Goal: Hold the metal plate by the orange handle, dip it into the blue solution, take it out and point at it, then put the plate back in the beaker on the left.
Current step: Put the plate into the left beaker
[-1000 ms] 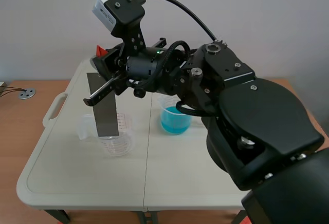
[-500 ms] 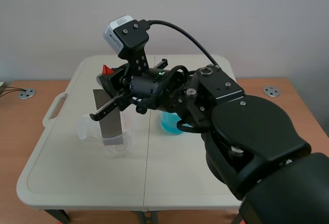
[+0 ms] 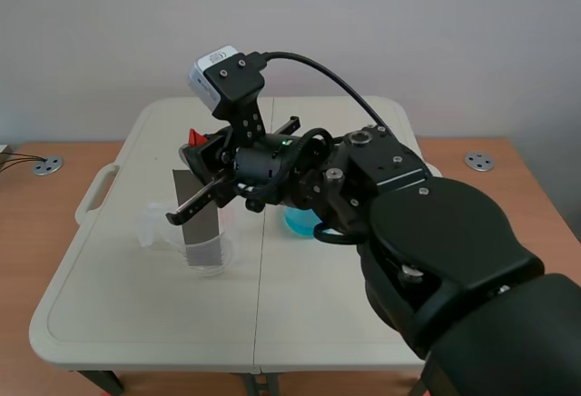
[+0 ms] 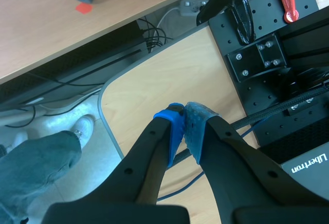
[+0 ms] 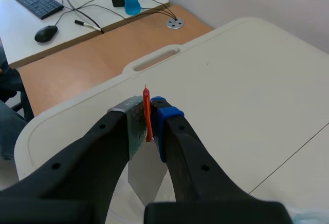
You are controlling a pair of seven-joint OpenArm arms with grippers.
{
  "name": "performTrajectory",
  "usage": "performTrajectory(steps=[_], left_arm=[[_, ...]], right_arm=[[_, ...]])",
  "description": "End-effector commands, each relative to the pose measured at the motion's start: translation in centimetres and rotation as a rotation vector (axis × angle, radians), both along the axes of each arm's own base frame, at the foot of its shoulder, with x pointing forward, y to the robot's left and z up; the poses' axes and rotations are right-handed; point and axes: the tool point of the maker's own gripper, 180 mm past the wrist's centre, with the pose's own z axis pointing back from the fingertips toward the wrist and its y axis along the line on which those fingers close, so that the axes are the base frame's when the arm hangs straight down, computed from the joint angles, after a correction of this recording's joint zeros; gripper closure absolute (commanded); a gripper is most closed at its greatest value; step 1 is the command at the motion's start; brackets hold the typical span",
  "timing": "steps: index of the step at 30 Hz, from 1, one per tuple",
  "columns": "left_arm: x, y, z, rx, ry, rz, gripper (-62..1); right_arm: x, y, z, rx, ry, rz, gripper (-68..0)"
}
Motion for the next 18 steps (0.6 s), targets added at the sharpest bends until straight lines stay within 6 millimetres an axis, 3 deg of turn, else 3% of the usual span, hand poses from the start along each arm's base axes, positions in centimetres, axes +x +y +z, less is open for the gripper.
performTrajectory(steps=[1,4,18], left_arm=[[0.10,-0.29,0.29,-0.012,-0.009,0.000,-1.5],[-0.12,-0.20,0.13,-0.006,0.006,-0.001,-1.5],[-0.16,-0.18,0.10,-0.004,0.008,-0.001,-2.4]], right_arm=[[0.57,0.18,1.34,0.027,-0.033,-0.002,-1.6],[0.56,0.17,1.27,0.024,-0.031,-0.002,-5.6],[0.60,0.09,1.01,0.011,-0.023,-0.006,-5.5]])
